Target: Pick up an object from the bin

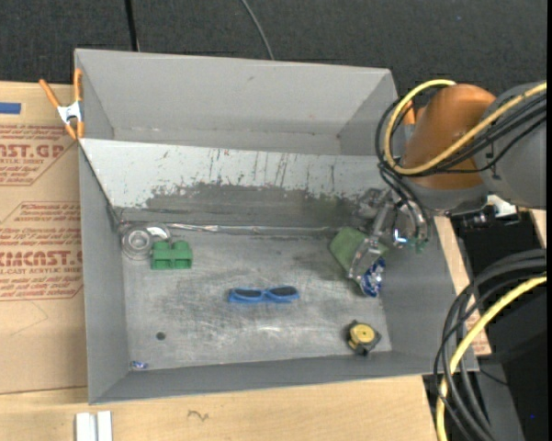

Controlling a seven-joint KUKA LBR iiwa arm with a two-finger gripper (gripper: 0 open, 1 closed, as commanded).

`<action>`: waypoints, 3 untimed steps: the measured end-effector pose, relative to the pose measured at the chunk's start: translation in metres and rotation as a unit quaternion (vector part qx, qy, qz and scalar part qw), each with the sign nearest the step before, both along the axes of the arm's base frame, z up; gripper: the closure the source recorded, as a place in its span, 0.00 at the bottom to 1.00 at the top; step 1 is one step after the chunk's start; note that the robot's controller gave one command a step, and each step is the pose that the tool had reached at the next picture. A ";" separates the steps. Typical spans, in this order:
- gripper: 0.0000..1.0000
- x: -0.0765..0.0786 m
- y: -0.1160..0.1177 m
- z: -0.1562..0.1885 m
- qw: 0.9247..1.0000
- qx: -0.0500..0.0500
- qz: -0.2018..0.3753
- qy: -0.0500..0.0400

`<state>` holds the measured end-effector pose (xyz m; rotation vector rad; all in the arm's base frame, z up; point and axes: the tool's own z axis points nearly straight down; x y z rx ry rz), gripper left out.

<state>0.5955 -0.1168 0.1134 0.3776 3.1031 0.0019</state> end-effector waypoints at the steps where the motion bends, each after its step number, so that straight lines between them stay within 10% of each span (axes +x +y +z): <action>1: 0.00 -0.007 -0.004 -0.014 0.993 0.002 -0.116 0.008; 2: 0.00 -0.020 0.018 -0.041 0.961 0.002 -0.278 0.005; 3: 0.00 -0.002 0.035 -0.041 0.943 0.002 -0.332 0.006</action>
Offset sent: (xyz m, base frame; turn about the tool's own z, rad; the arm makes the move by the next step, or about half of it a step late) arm -0.0066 -0.0047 -0.0134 0.2331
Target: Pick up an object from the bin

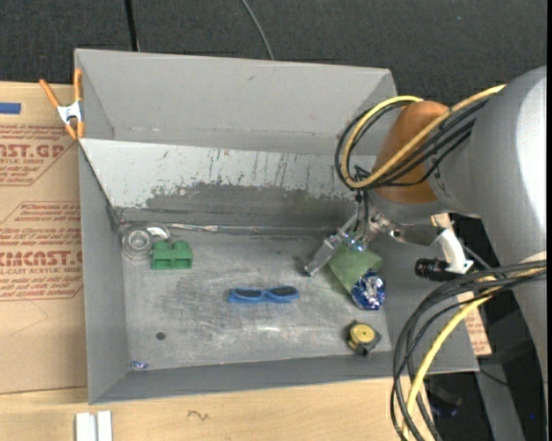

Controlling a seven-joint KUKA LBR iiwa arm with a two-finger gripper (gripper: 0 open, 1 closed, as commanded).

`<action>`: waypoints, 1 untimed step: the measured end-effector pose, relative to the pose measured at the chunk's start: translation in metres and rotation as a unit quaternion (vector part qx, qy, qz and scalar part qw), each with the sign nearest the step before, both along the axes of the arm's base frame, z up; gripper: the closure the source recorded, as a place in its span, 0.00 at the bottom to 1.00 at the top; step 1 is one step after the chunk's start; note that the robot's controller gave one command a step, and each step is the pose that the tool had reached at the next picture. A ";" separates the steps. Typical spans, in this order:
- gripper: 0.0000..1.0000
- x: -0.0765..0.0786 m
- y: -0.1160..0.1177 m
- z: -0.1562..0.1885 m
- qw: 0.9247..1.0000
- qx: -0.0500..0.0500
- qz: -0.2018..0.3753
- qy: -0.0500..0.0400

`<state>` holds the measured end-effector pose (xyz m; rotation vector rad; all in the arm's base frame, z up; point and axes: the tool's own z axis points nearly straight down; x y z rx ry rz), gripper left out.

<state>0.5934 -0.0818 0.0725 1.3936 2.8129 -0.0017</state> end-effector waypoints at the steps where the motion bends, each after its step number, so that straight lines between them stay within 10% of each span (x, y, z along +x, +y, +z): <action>1: 1.00 0.001 0.002 0.002 1.000 0.001 0.001 -0.001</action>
Offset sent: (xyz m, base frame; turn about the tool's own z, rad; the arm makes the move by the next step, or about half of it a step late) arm 0.0000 0.0000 0.0000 0.0000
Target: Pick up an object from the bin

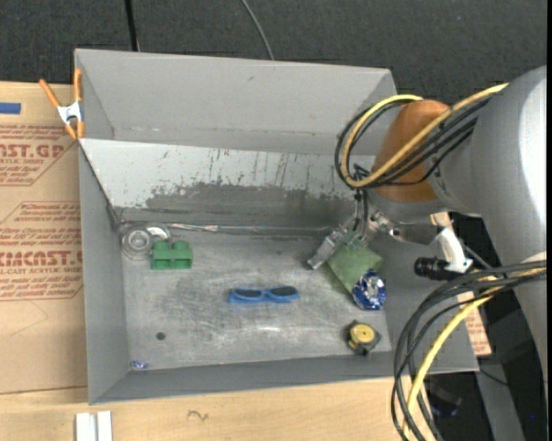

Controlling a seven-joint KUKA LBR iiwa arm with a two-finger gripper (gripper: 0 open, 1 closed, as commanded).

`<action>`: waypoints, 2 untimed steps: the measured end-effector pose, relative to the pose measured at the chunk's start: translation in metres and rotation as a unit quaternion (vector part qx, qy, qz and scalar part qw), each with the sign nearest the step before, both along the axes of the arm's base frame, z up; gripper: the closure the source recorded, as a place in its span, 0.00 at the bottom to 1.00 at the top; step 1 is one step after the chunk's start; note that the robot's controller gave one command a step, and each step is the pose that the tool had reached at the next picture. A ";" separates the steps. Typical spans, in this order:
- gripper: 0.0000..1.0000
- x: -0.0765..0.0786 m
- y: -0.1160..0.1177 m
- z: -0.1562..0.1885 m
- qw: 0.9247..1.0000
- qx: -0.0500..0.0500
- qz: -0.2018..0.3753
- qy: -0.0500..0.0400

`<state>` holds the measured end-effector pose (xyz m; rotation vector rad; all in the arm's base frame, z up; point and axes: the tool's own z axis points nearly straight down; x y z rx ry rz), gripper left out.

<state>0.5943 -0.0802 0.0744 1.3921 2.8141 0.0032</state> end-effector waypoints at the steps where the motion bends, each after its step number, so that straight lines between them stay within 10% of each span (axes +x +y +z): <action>1: 1.00 0.001 0.001 0.039 1.000 -0.001 0.001 -0.001; 2: 1.00 0.002 0.001 0.070 1.000 -0.001 0.001 0.000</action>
Offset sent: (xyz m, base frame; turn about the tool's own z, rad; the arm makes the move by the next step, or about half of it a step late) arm -0.0001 0.0001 0.0366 0.0000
